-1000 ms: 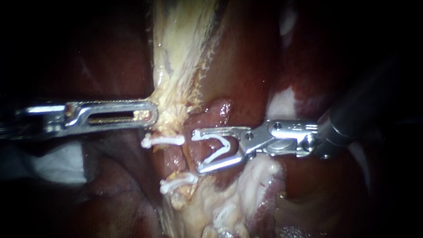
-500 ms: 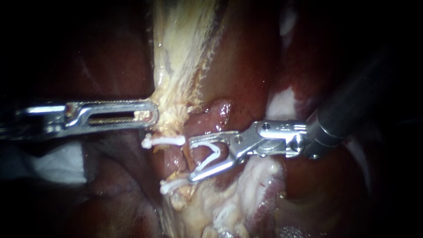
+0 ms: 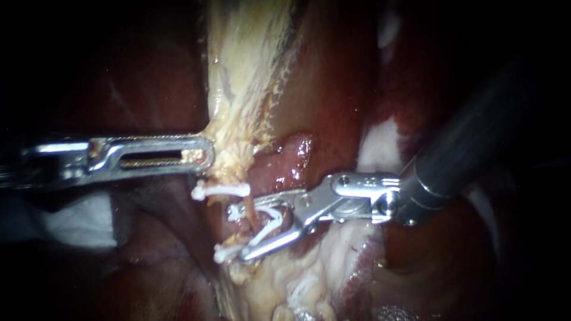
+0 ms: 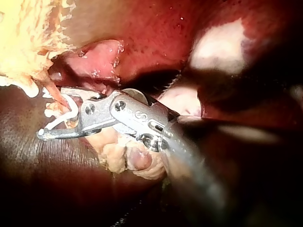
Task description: Clipping first clip right tube
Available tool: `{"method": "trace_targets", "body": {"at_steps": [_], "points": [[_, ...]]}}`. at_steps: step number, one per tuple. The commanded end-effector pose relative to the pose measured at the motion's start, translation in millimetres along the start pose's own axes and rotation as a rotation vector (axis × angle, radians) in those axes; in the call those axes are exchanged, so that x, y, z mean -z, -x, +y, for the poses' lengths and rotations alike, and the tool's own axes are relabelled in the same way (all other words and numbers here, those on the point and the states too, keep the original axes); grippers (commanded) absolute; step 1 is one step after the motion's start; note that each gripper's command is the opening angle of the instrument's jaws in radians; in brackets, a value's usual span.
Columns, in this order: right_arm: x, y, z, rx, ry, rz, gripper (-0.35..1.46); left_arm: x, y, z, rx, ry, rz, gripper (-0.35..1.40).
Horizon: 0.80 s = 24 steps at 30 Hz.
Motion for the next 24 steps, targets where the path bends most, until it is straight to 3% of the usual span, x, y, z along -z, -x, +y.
{"method": "trace_targets", "body": {"at_steps": [1,12,19,21,24], "points": [[0.0,-0.1,-0.2,-0.006,-0.004,0.0,0.49,0.0,0.0,0.0,0.0,0.0,0.0,-0.35],[-0.8,1.2,-0.5,-0.066,-0.024,-0.01,0.39,0.0,0.0,0.1,0.0,-0.001,0.0,-0.35],[-0.8,1.2,-0.6,-0.075,-0.033,-0.012,0.3,0.0,0.0,0.1,0.0,-0.001,0.001,-0.35],[-0.7,1.2,-0.6,-0.087,-0.033,-0.012,0.16,-0.1,0.0,0.2,0.0,-0.001,0.001,-0.35],[-0.3,1.1,-0.6,-0.118,-0.033,-0.011,-0.26,-0.1,0.0,0.2,0.0,-0.001,0.001,-0.35]]}}
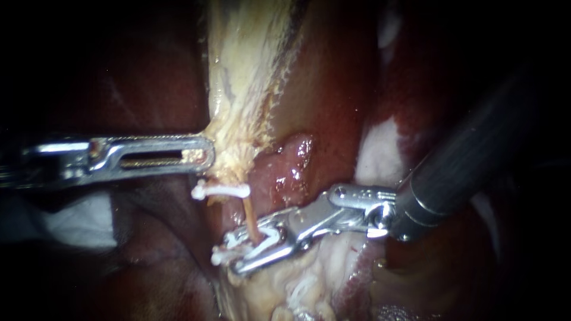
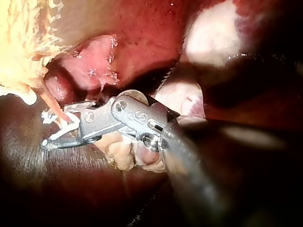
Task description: Clipping first clip right tube
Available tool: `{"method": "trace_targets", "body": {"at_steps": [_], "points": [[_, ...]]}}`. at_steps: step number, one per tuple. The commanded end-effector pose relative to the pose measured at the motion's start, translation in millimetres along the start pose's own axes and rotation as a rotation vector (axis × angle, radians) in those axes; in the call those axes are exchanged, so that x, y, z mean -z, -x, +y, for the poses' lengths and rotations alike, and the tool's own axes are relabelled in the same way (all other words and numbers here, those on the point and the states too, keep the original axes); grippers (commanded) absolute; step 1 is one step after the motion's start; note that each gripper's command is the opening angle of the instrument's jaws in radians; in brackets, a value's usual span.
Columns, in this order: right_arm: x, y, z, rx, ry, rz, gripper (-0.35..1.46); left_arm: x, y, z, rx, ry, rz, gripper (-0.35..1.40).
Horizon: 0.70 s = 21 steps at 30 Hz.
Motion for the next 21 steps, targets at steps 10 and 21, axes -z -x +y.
{"method": "trace_targets", "body": {"at_steps": [10,21], "points": [[1.1,-0.3,0.5,-0.067,0.017,0.003,-0.35,0.0,0.0,0.3,0.0,-0.001,0.001,-0.35],[1.0,-0.2,0.4,-0.072,0.016,0.002,-0.35,-0.1,0.0,0.4,0.0,-0.001,0.001,-0.35]]}}
